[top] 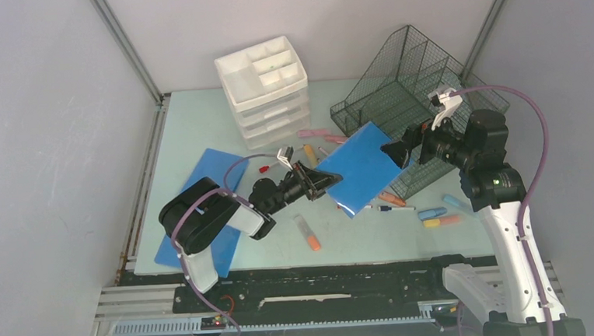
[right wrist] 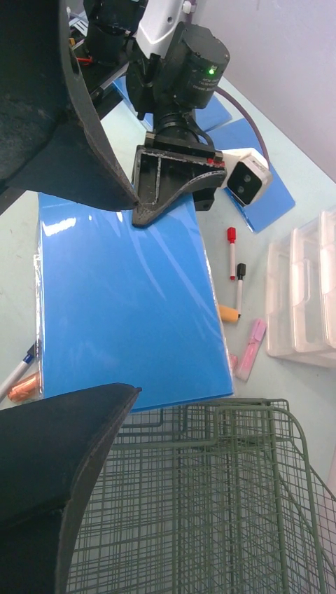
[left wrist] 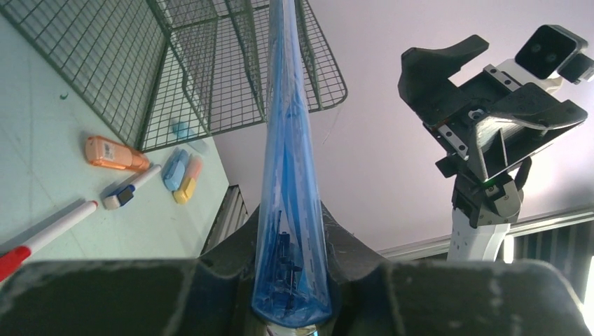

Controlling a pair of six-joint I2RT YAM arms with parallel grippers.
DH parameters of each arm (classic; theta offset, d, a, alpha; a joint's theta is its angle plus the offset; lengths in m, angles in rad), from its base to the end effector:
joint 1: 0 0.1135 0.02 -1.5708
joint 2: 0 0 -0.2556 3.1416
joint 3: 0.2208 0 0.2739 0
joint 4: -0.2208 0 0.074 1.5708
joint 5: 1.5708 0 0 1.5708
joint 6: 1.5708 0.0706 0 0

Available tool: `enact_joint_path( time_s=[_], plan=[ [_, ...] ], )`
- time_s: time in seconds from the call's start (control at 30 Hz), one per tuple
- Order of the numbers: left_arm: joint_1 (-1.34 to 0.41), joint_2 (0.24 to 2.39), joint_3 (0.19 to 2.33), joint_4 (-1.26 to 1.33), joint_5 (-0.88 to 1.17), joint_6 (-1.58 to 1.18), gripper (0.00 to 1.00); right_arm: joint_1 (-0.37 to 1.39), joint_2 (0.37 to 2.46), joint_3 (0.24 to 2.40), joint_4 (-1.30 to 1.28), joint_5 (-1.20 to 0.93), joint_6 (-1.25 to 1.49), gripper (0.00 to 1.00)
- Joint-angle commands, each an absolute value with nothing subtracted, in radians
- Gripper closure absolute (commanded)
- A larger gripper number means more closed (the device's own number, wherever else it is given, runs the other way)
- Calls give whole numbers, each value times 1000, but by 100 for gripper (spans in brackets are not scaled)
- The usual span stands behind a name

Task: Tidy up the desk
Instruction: Place the folder in the storage box.

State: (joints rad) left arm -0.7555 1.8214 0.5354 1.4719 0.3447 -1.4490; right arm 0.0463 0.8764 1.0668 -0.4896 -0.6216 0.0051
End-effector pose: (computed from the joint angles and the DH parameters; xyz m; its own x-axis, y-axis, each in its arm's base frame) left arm 0.2414 -0.2601 0.1474 -0.8641 -0.4694 -0.1814 0.2413 -0.0702 -0.9679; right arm 0.2309 0.0519 0.3807 -0.2975 -0.0096 -0.9547 -0.5920 0.7864 0.1765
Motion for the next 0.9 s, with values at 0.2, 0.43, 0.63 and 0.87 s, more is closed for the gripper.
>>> enact_joint_path(
  time_s=[0.2,0.43,0.63,0.87],
  plan=[
    [-761,1778,514,1525,338,-1436,100,49,867,1064,-463,-619,5,0],
    [-759,1814,589,1525,342,-1472,100,46,865,1063,-460,-617,4,0],
    [-748,1872,656,1525,355,-1517,100,46,862,1063,-460,-617,4,0],
    [-740,1926,724,1523,366,-1542,100,45,861,1062,-460,-616,3,0]
  ],
)
